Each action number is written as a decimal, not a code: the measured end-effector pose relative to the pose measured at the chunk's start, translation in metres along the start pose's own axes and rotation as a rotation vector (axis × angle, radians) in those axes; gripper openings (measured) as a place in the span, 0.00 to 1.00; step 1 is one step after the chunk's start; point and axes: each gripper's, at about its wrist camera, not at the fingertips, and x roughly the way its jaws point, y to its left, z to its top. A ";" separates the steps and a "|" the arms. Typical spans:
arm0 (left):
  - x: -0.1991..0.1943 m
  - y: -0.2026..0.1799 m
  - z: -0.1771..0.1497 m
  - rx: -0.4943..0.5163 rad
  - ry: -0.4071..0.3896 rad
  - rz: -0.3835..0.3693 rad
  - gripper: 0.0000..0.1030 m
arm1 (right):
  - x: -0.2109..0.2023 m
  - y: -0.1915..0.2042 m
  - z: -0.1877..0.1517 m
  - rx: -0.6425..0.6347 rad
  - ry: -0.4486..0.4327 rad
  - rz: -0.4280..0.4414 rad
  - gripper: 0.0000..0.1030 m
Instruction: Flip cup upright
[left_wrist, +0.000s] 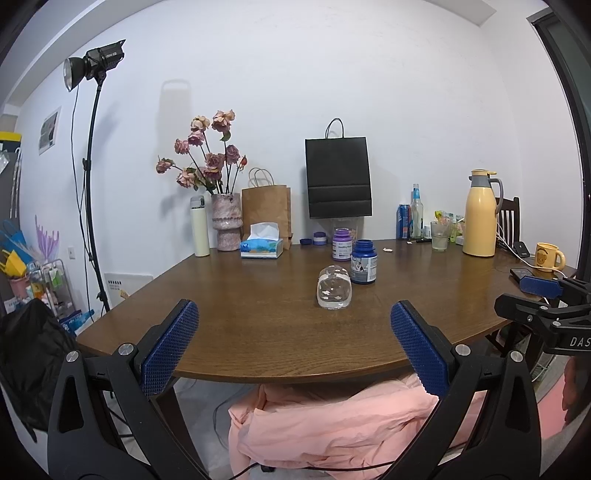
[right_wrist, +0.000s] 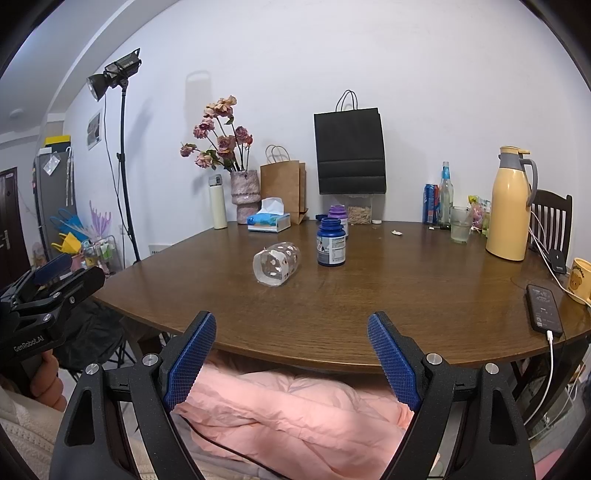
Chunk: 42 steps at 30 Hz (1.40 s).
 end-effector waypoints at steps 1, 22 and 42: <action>0.000 0.000 0.000 0.000 0.000 0.000 1.00 | 0.000 0.000 0.000 0.000 0.000 0.001 0.86; 0.000 -0.002 -0.003 -0.001 0.007 -0.004 1.00 | 0.005 0.006 -0.006 0.000 0.014 0.006 0.86; 0.170 0.062 0.010 -0.167 0.380 -0.071 1.00 | 0.175 0.039 0.030 -0.112 0.235 0.100 0.86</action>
